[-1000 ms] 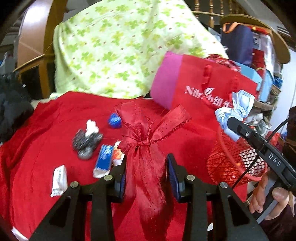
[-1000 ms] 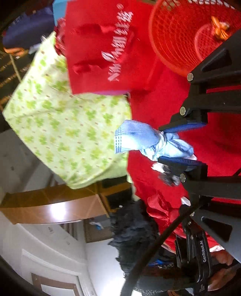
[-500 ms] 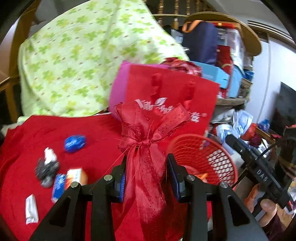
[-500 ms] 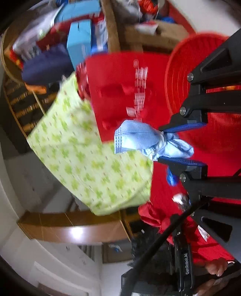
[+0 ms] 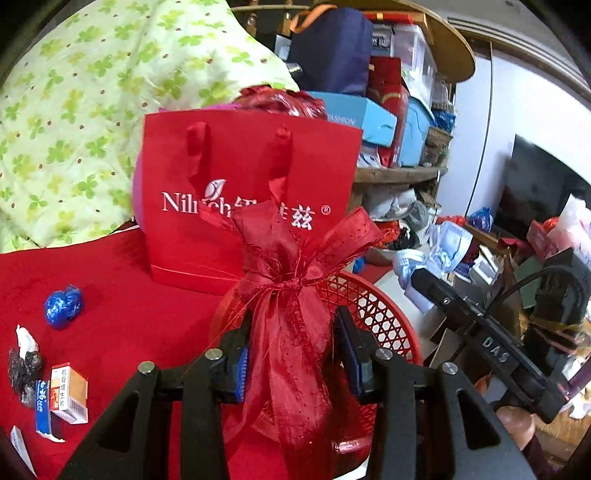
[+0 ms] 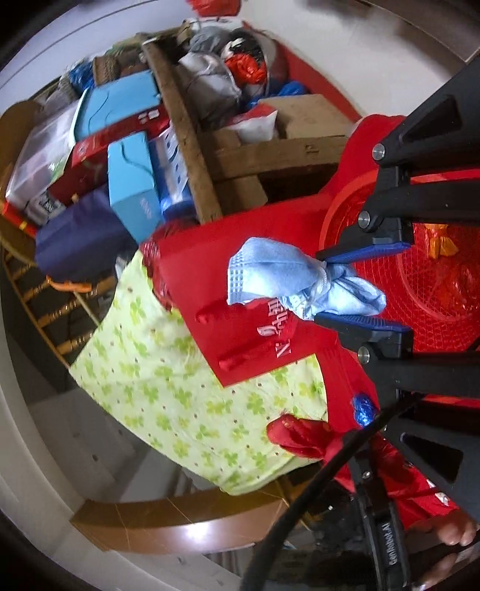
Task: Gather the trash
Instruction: 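Carry the mask and bow over the red mesh basket and open both grippers, then move both grippers back over the remaining trash on the table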
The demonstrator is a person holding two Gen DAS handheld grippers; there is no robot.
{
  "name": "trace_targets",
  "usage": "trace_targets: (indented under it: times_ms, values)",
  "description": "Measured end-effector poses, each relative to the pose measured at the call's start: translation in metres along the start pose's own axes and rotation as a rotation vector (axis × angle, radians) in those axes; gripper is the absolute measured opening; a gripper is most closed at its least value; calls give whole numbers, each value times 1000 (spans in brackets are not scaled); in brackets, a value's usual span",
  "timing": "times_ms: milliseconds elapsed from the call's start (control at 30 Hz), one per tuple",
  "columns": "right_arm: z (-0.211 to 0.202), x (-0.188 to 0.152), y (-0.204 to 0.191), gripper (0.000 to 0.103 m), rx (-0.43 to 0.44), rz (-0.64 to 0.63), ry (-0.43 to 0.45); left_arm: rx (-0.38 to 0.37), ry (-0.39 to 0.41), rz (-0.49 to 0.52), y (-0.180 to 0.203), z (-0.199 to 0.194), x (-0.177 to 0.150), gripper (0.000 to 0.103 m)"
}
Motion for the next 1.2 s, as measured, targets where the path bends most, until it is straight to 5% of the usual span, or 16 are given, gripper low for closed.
trace_targets:
  times_ms: [167,333,467,600,1000,1200]
  values:
    - [7,-1,9,30,15,49,-28,67,5,34,5,10,-3,67]
    - [20,-7,12,36,23,76,-81,99,21,22,-11,6,-7,68]
    - [24,-10,4,60,38,71,-86,150,4,-11,-35,-4,-21,71]
    - [25,-10,-13,60,62,30,-67,209,-25,-45,-67,-16,-46,71]
    - [35,-40,-143,65,237,-292,-23,552,-105,-272,-219,-99,-164,72]
    - [64,-85,-198,67,323,-372,-154,647,-117,-399,-277,-130,-201,72]
Point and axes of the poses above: each gripper's, at about its wrist camera, not at the fingertips, and z roughly the way its jaws point, y to its right, x to its top, the point moved 5 cm from there along z, roughly the way its jaws point, and after that the axes turned 10 degrees about x, right-handed, at the moved point
